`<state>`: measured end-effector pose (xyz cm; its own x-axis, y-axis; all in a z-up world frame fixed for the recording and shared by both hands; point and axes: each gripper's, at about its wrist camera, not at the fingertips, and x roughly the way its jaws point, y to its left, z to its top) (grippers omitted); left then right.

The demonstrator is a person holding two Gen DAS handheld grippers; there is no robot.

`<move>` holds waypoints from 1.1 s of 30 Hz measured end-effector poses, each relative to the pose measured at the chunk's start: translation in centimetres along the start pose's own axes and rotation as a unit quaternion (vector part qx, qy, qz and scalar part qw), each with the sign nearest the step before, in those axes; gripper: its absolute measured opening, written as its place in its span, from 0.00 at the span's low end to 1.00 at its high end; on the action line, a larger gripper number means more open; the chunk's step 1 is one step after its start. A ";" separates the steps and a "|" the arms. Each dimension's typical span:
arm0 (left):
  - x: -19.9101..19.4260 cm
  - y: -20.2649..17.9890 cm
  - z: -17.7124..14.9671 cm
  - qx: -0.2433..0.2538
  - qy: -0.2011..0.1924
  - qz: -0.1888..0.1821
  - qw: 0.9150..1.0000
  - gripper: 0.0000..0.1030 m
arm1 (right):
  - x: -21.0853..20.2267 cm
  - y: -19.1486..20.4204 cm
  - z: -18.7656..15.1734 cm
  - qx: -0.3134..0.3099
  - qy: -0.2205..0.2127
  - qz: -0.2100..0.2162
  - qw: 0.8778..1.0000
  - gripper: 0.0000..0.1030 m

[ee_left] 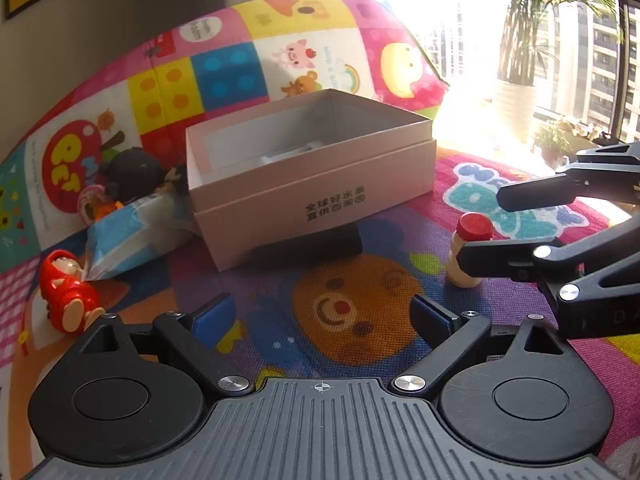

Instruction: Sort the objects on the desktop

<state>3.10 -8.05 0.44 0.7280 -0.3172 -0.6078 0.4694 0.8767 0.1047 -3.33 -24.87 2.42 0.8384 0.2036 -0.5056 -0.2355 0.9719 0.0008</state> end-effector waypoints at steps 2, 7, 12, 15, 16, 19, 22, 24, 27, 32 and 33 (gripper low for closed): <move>0.5 0.7 0.7 -0.033 -0.004 -0.006 0.999 0.95 | -0.3 -0.4 -0.4 0.012 0.003 -0.005 1.000 0.84; 3.1 1.5 2.3 -0.059 -0.006 0.007 0.998 0.95 | -0.9 -0.4 -1.2 0.004 0.029 0.023 0.999 0.99; 5.0 1.6 3.1 -0.065 0.015 0.009 0.998 0.94 | -0.2 0.7 -1.6 -0.031 0.065 0.048 0.996 1.00; 5.4 1.4 3.1 -0.065 0.026 0.014 0.997 0.84 | 0.6 0.7 -1.5 -0.023 0.092 0.051 0.994 1.00; 5.3 1.3 3.1 -0.062 0.025 0.015 0.998 0.84 | 1.0 0.6 -1.5 -0.017 0.104 0.050 0.993 1.00; 4.9 1.3 2.9 -0.061 0.023 0.014 0.998 0.77 | 1.6 0.5 -1.5 -0.011 0.119 0.049 0.992 1.00; 4.1 1.5 2.4 -0.064 0.023 0.015 0.998 0.77 | 1.7 0.9 -1.6 -0.025 0.123 0.042 0.991 1.00; 3.1 1.8 1.7 -0.065 0.023 0.018 0.997 0.77 | 1.8 1.0 -1.6 -0.022 0.125 0.040 0.991 1.00; 1.0 2.6 0.3 -0.072 0.026 0.024 0.997 0.77 | 2.0 1.2 -1.5 -0.018 0.128 0.034 0.991 1.00; -2.2 4.2 -2.4 -0.097 0.030 0.037 0.994 0.77 | 2.5 1.3 -1.0 -0.021 0.123 0.028 0.992 1.00; -2.7 4.4 -2.9 -0.101 0.031 0.039 0.994 0.77 | 2.6 1.4 -0.7 -0.022 0.110 0.017 0.994 1.00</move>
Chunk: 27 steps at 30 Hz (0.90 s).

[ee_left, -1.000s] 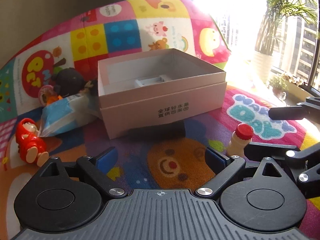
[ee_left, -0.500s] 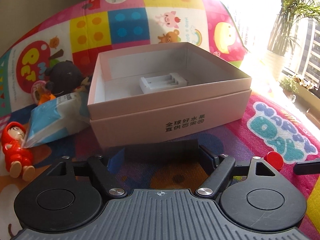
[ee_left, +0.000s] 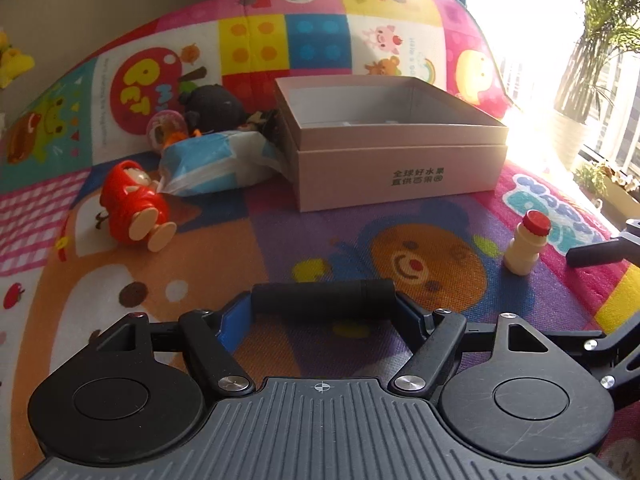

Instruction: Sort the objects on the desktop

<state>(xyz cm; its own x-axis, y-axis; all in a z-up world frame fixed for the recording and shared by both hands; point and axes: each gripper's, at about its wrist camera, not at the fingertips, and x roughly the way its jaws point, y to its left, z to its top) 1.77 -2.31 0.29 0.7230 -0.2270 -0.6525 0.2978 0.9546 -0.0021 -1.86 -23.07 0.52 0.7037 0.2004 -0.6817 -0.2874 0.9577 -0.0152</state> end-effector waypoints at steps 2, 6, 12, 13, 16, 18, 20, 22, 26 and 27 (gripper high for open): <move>-0.7 0.4 -0.6 -0.001 -0.002 0.003 1.000 0.78 | -0.1 0.4 0.6 -0.012 -0.023 -0.017 1.000 0.96; -1.2 0.7 -1.0 -0.002 -0.008 0.002 1.000 0.79 | 0.3 1.1 1.9 -0.033 -0.027 -0.028 0.999 0.70; -1.2 0.7 -1.1 -0.009 -0.014 0.001 1.000 0.79 | 0.8 1.5 2.5 -0.039 -0.009 -0.038 0.998 0.30; -1.2 0.8 -1.1 -0.010 -0.015 0.001 1.000 0.79 | 0.8 1.5 2.5 -0.040 -0.008 -0.039 0.998 0.26; -1.2 0.7 -1.1 -0.008 -0.015 0.001 1.000 0.78 | 0.7 1.5 2.4 -0.041 -0.009 -0.039 0.998 0.25; -1.2 0.6 -1.0 -0.005 -0.014 -0.001 1.000 0.78 | 0.6 1.4 2.6 -0.043 -0.006 -0.033 0.998 0.25; -1.2 0.3 -0.4 -0.004 -0.014 -0.011 1.000 0.77 | -0.1 1.1 3.2 -0.049 -0.015 -0.029 0.998 0.25; -1.6 0.0 1.3 0.003 -0.034 -0.018 0.999 0.77 | -1.9 0.6 5.0 -0.058 -0.061 -0.044 0.995 0.25; -1.6 -1.3 6.9 0.042 -0.122 -0.003 0.992 0.78 | -4.4 -1.0 9.6 -0.049 -0.134 -0.067 0.988 0.25; -0.6 -1.6 8.6 0.046 -0.130 0.006 0.990 0.78 | -4.5 -1.3 10.5 -0.047 -0.144 -0.072 0.986 0.25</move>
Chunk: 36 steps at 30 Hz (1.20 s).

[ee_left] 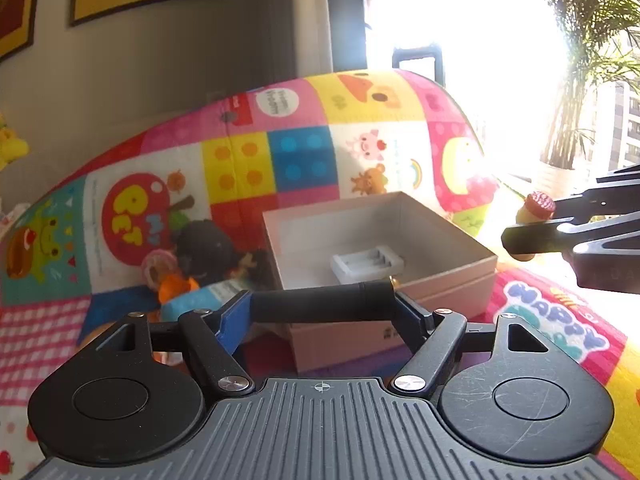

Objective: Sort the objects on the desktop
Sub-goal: 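Drop the yogurt bottle into the pink box with the right gripper while the left gripper releases the marker there, then grasp the blue wet-wipes pack with the right gripper while the left gripper moves toward the red hooded doll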

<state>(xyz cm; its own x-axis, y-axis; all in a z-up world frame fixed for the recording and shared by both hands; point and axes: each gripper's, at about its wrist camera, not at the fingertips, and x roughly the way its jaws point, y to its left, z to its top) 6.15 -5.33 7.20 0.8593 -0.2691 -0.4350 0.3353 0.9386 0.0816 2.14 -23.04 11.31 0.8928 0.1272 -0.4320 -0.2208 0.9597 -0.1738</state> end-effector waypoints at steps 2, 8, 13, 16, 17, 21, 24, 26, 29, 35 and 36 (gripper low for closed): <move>3.0 -0.1 1.6 0.002 0.008 0.010 1.000 0.78 | 1.0 -0.9 1.2 0.006 -0.009 -0.013 1.000 0.25; 8.7 -0.8 1.2 0.015 0.059 0.016 0.998 0.78 | 6.1 -4.2 1.2 0.081 0.056 0.002 0.995 0.25; 6.0 1.0 0.4 -0.017 0.031 0.005 0.999 0.92 | 9.3 -3.9 -0.2 0.077 0.093 -0.013 0.993 0.25; 3.6 2.2 -0.6 -0.036 0.017 0.011 0.999 0.93 | 10.7 -2.8 -0.8 0.061 0.110 -0.013 0.992 0.25; 2.8 2.7 -1.1 -0.046 0.017 0.011 0.999 0.93 | 11.2 -2.4 -1.0 0.052 0.114 -0.016 0.992 0.25; 0.5 5.1 -3.3 -0.092 0.022 0.036 0.995 0.94 | 12.5 -1.3 -1.4 0.030 0.136 -0.025 0.990 0.26; -0.8 6.6 -4.8 -0.116 0.025 0.064 0.991 0.96 | 12.9 -0.9 -1.2 0.025 0.144 -0.032 0.989 0.34; -1.3 7.4 -5.5 -0.127 0.029 0.078 0.988 0.97 | 12.7 -0.4 -0.6 0.022 0.137 -0.040 0.989 0.42; -1.5 8.0 -6.1 -0.132 0.036 0.100 0.986 0.97 | 12.3 0.5 1.3 0.021 0.123 -0.028 0.992 0.45; -1.1 9.7 -6.9 -0.149 0.044 0.160 0.975 0.98 | 13.5 5.0 7.0 0.058 0.121 0.109 0.985 0.60; -1.1 10.3 -7.0 -0.158 0.045 0.174 0.971 0.99 | 14.0 5.9 7.7 0.053 0.121 0.121 0.984 0.60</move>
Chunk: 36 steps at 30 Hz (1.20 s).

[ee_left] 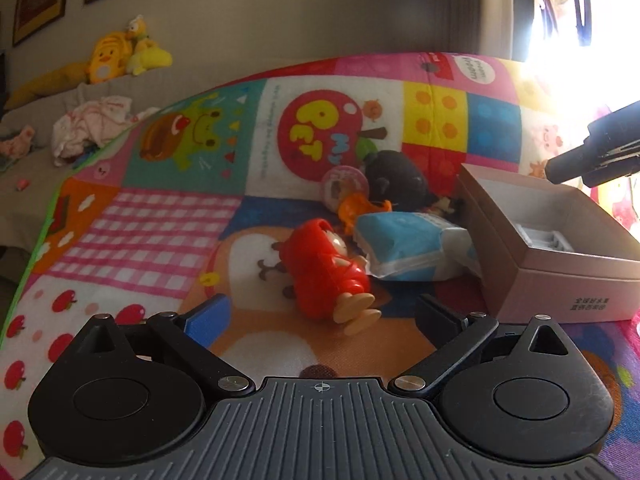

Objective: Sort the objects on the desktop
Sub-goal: 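Grasp the blue wet-wipes pack with the right gripper while the left gripper moves toward the red hooded doll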

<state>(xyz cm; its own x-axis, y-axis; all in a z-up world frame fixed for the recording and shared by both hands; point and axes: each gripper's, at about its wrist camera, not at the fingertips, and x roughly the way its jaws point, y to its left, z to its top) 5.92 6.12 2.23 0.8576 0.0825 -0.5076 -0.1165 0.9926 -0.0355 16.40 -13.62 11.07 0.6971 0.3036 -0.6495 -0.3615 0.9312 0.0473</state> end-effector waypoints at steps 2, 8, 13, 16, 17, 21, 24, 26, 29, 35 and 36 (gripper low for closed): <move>0.2 0.7 0.0 -0.012 0.001 0.016 1.000 0.99 | 2.4 2.1 1.9 0.000 0.018 0.025 1.000 0.57; 0.9 2.4 -0.1 -0.048 0.016 0.027 0.998 0.99 | 11.0 6.1 3.4 0.020 0.078 -0.003 0.997 0.43; 0.2 5.1 0.4 -0.114 -0.015 0.081 0.990 1.00 | 13.8 7.6 2.0 0.004 0.109 -0.006 0.994 0.43; 0.0 6.2 0.5 -0.139 -0.022 0.091 0.986 1.00 | 12.5 8.5 0.4 -0.025 0.125 0.032 0.991 0.43; 0.0 6.5 0.5 -0.143 -0.023 0.092 0.985 1.00 | 11.6 8.8 -0.4 -0.039 0.127 0.048 0.990 0.43; 0.0 6.8 0.6 -0.149 -0.024 0.091 0.984 1.00 | 7.1 9.6 -3.9 -0.103 0.126 0.094 0.982 0.44; 0.1 6.5 0.5 -0.144 -0.020 0.087 0.986 1.00 | 2.8 10.0 -7.3 -0.177 0.101 0.098 0.974 0.43; 0.3 6.2 0.4 -0.136 -0.018 0.079 0.987 1.00 | 0.0 9.9 -9.6 -0.234 0.073 0.085 0.966 0.46; 0.3 5.4 0.2 -0.122 -0.019 0.068 0.990 1.00 | -2.5 9.1 -12.8 -0.298 0.042 0.042 0.953 0.56; 0.6 3.9 0.0 -0.090 -0.012 0.056 0.994 1.00 | -4.9 6.0 -16.6 -0.347 -0.019 -0.121 0.930 0.61; 0.7 3.6 0.1 -0.082 -0.009 0.049 0.995 1.00 | -5.5 5.1 -16.5 -0.328 -0.022 -0.129 0.936 0.61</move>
<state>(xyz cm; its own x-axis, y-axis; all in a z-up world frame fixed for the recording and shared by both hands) 6.19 9.72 1.84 0.8461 0.1818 -0.5010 -0.2799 0.9515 -0.1274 0.52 -13.86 2.40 0.8332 0.1066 -0.5426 -0.4695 0.6547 -0.5924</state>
